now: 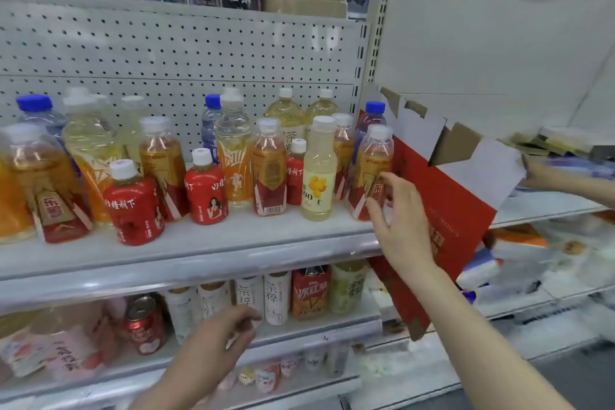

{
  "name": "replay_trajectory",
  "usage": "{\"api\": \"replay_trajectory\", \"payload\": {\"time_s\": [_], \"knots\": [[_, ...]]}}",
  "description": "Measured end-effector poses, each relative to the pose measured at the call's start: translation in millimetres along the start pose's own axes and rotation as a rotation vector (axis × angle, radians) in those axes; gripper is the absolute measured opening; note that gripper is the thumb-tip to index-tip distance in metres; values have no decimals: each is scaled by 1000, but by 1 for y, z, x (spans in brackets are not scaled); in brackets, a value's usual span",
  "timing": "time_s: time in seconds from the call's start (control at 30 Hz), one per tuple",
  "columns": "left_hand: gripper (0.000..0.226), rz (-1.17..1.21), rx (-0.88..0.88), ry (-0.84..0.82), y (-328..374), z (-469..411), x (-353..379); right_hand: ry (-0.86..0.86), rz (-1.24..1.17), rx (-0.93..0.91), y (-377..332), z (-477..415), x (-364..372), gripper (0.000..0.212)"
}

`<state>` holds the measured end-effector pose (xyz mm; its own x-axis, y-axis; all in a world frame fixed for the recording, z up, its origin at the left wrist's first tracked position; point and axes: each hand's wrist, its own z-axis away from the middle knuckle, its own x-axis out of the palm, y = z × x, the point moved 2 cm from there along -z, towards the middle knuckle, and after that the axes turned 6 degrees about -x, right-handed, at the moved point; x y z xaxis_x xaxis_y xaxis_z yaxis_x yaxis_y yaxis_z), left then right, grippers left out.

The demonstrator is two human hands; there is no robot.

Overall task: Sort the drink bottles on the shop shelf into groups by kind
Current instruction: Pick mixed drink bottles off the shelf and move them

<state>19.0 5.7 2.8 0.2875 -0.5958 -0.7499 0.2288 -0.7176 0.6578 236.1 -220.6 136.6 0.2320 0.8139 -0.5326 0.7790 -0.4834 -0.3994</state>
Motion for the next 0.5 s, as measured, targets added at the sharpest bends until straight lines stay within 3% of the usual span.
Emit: {"api": "replay_trajectory", "payload": {"time_s": [0.1,0.2,0.37,0.5], "knots": [[28,21,158,139,63,-42,-33,88,-22,117,2,-44,6,72],[40,107,219,288,112,-78,-55,-7,-237,377,12,-64,22,95],[78,122,73,326,138,-146,-53,-43,-355,410,41,-64,45,80],[74,174,5,349,148,-179,-26,-49,-389,381,53,-65,53,78]]}}
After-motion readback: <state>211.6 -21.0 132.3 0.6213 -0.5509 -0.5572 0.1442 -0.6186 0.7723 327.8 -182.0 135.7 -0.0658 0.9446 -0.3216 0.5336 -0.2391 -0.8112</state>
